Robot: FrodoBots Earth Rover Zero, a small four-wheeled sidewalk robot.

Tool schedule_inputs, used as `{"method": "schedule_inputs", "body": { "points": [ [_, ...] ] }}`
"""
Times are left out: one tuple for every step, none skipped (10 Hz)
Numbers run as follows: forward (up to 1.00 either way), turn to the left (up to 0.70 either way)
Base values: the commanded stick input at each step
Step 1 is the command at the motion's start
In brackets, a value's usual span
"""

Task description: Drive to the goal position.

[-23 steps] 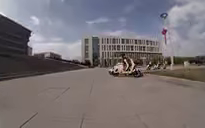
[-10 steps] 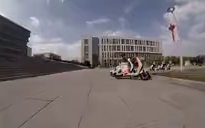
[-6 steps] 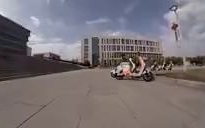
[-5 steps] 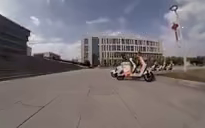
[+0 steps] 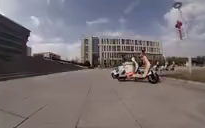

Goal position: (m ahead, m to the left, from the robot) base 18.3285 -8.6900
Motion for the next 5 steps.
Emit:
{"method": "schedule_inputs", "body": {
  "points": [
    [0.7, 0.0],
    [0.7, 0.0],
    [0.7, 0.0],
    [0.7, 0.0],
    [0.7, 0.0]
  ]
}}
